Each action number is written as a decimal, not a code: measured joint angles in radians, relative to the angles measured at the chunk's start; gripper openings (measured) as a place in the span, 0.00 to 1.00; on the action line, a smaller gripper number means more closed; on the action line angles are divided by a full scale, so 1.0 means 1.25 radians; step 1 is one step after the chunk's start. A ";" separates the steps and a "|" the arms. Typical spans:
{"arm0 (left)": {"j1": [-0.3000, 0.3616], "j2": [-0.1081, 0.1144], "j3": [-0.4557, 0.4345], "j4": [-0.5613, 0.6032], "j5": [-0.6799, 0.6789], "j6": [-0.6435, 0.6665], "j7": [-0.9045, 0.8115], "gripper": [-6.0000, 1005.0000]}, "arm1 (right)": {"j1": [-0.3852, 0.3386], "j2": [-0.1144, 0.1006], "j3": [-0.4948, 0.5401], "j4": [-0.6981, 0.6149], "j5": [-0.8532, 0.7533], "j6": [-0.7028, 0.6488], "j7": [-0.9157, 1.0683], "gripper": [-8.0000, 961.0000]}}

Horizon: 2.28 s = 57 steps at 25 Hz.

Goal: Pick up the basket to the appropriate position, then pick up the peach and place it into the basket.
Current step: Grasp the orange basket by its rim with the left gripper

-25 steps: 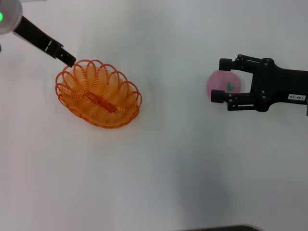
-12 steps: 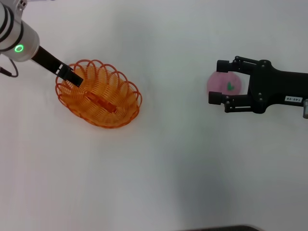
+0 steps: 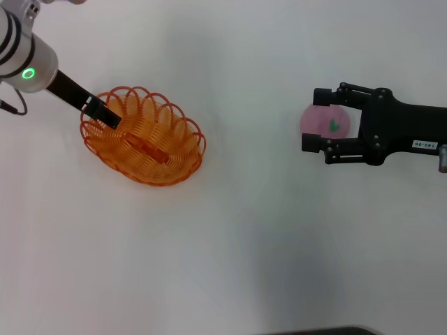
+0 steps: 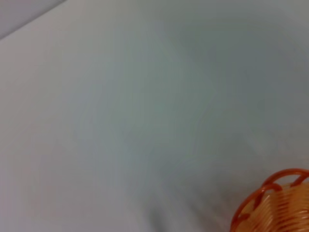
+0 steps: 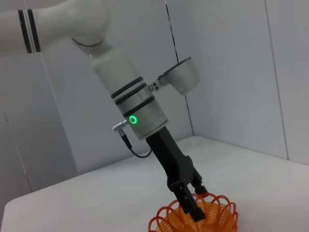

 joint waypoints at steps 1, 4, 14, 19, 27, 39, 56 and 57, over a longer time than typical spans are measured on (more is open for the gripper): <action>0.000 0.000 0.000 0.000 0.000 0.001 0.000 0.82 | 0.000 0.000 0.000 0.000 0.000 0.000 0.000 0.98; 0.000 0.000 0.000 0.000 0.000 0.003 0.000 0.80 | -0.001 0.000 0.000 0.001 0.000 0.001 -0.003 0.98; 0.003 -0.007 -0.008 -0.001 -0.007 -0.007 0.000 0.67 | 0.000 0.000 0.000 0.004 -0.002 0.001 -0.006 0.98; 0.004 -0.007 -0.007 -0.001 -0.003 -0.007 0.001 0.50 | 0.000 0.000 0.000 0.004 -0.003 0.001 -0.007 0.98; 0.004 -0.007 -0.007 -0.001 -0.003 -0.005 0.000 0.27 | 0.000 0.000 -0.001 0.004 -0.004 0.001 -0.007 0.98; 0.004 -0.007 -0.007 0.000 -0.004 0.000 -0.001 0.19 | 0.000 0.000 -0.002 0.008 -0.003 0.002 -0.007 0.98; -0.002 -0.001 -0.107 0.007 -0.009 0.050 0.004 0.18 | 0.000 0.000 -0.001 0.014 0.001 0.001 -0.008 0.98; -0.002 0.000 -0.109 0.010 -0.009 0.057 0.004 0.18 | 0.000 0.000 -0.001 0.014 0.001 0.002 -0.008 0.98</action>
